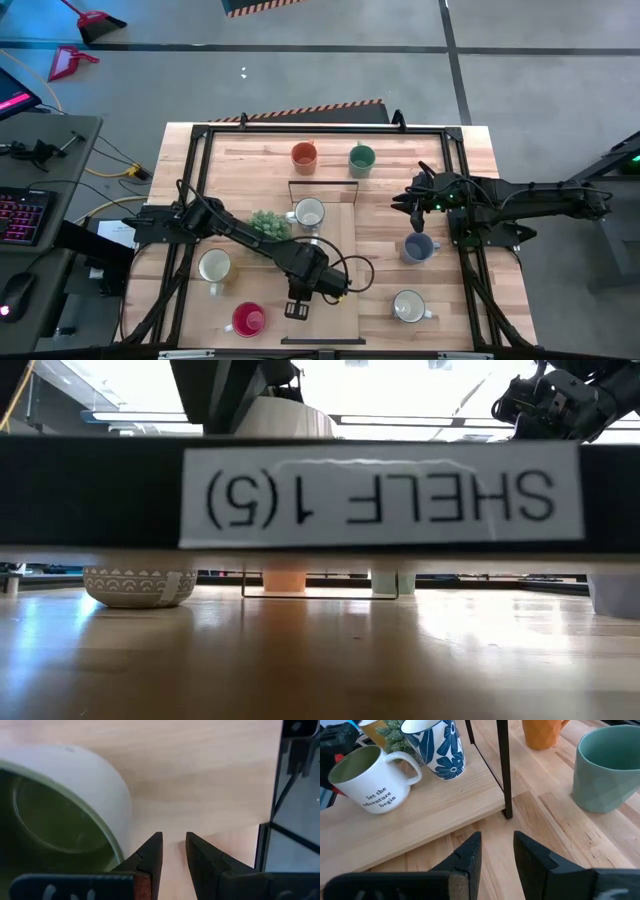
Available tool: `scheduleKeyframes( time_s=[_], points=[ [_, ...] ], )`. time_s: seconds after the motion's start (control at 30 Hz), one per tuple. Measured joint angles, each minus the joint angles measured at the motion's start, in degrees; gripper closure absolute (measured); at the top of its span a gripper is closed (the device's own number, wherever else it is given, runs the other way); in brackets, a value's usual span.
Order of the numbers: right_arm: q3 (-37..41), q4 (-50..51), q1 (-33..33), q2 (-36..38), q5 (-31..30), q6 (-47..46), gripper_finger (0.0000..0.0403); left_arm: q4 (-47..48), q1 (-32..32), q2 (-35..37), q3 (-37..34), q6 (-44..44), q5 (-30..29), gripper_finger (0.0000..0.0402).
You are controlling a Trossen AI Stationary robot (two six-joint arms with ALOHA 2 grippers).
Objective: Place coffee mugs
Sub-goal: Put the dark green mug on the shelf, then put the orange mug on the shelf
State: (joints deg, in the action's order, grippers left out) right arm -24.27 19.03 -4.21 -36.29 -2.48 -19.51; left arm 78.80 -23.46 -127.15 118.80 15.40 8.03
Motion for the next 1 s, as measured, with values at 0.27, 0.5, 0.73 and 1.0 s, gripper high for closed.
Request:
scheduleKeyframes(
  time_s=[0.27,0.5,0.73,1.0],
  points=[
    [0.00,0.04,0.00,0.00,-0.02,0.02,0.0308,1.41,0.37,0.02,0.00,0.11,-0.73,0.0326],
    [0.00,0.04,0.00,0.00,0.49,0.02,0.0308,3.35,0.74,0.04,0.00,0.51,-1.44,0.0326],
    [0.00,0.09,0.02,0.00,1.45,0.01,0.0308,5.97,0.96,0.04,0.00,1.29,-2.82,0.0326],
    [0.00,3.88,0.02,0.00,1.49,0.02,0.0308,10.80,0.53,0.05,0.00,2.54,3.35,0.0326]
  ],
)
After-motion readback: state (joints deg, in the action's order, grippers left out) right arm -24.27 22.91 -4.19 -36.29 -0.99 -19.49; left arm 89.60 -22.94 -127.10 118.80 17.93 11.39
